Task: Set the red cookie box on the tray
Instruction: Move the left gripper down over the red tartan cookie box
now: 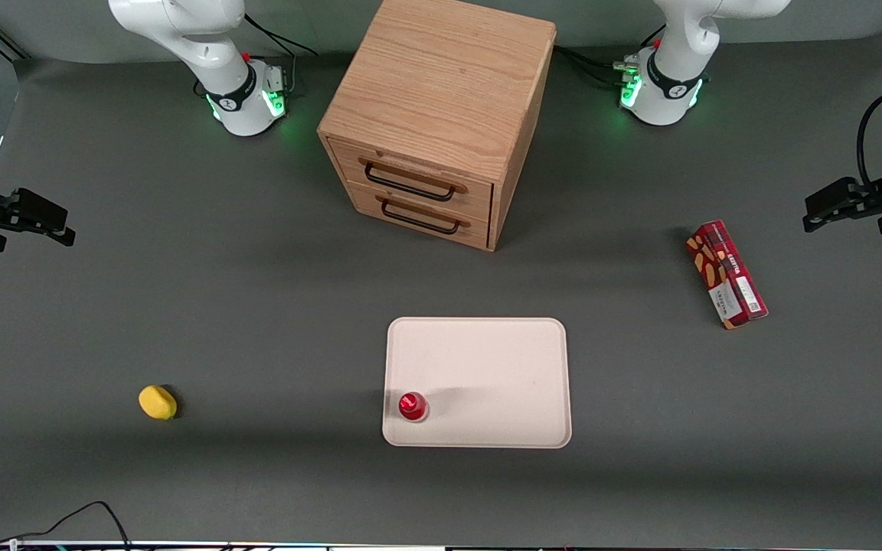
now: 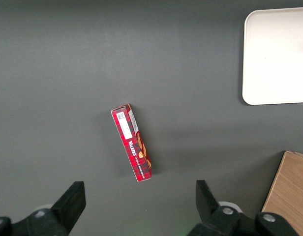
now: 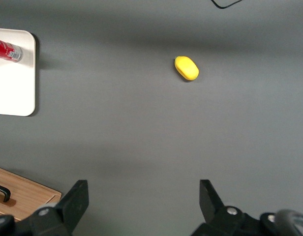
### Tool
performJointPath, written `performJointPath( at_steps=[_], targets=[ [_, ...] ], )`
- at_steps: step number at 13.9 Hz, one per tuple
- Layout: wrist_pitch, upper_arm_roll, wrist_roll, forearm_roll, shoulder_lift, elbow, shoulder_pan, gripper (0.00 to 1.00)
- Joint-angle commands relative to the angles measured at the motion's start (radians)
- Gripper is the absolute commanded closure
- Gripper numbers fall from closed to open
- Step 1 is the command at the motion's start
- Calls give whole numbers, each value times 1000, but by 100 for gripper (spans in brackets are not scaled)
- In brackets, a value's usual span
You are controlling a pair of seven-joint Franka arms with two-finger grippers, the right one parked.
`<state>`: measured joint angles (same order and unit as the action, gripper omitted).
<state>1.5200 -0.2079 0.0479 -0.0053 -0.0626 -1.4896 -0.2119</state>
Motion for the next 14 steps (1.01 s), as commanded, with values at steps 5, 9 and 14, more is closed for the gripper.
performJointPath(
  at_steps=[5, 9, 14],
  targets=[
    [-38, -18, 21, -1, -39, 43, 9, 0],
    [3, -21, 13, 10, -33, -94, 14, 0],
    [306, -21, -2, -2, -14, -407, 31, 0]
  ],
)
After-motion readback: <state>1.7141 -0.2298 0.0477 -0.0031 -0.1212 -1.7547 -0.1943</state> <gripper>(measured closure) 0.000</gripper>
